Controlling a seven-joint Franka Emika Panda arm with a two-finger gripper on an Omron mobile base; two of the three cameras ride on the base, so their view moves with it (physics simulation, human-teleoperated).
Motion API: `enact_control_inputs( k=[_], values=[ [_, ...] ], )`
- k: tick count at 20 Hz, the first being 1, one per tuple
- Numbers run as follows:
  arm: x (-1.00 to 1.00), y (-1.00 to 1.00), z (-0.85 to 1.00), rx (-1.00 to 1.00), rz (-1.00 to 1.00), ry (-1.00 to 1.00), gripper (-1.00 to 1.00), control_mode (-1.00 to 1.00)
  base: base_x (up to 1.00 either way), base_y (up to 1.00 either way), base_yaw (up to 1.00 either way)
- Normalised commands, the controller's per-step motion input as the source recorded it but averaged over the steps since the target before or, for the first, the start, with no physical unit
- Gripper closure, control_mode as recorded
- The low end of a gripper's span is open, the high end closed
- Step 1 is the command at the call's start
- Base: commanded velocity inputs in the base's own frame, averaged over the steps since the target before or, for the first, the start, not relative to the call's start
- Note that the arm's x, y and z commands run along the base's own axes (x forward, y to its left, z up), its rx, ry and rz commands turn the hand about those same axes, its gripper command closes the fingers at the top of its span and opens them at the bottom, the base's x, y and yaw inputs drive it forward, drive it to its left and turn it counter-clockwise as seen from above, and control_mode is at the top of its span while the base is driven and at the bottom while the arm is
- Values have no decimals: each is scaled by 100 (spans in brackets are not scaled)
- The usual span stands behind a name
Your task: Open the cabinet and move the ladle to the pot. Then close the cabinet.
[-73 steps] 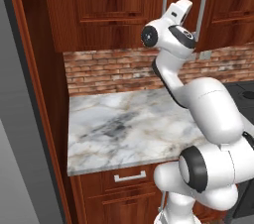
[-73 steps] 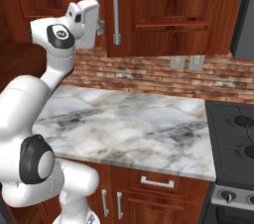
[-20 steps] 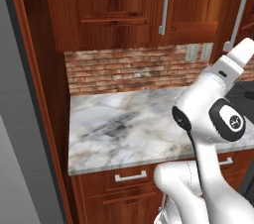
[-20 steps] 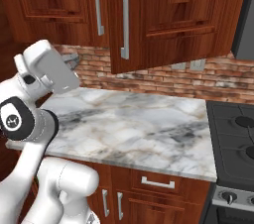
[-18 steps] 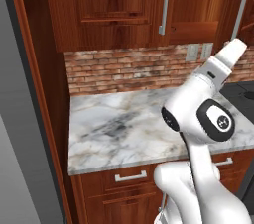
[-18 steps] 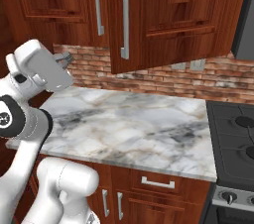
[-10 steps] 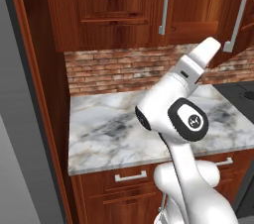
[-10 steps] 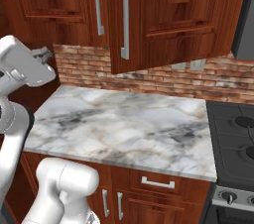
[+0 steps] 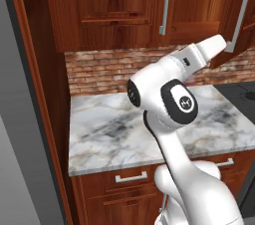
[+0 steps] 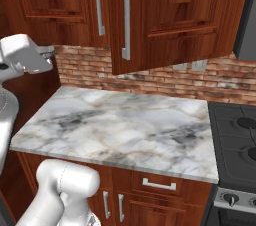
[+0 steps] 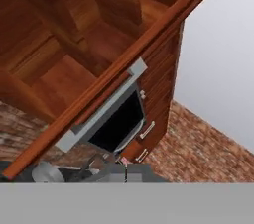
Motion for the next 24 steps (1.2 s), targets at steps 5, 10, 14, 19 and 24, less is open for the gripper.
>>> enact_control_inputs(
  k=[5, 10, 14, 19, 24],
  values=[
    [9, 0, 2, 46, 7, -36, 100, -100, 0, 0, 0],
    [14, 0, 9, 36, 13, -35, 100, -100, 0, 0, 0],
    [6, 0, 9, 15, 21, -35, 100, -100, 0, 0, 0],
    [6, 0, 4, 4, 27, -31, 100, -100, 0, 0, 0],
    [7, -5, 0, 2, 34, -20, 100, -100, 0, 0, 0]
  ],
)
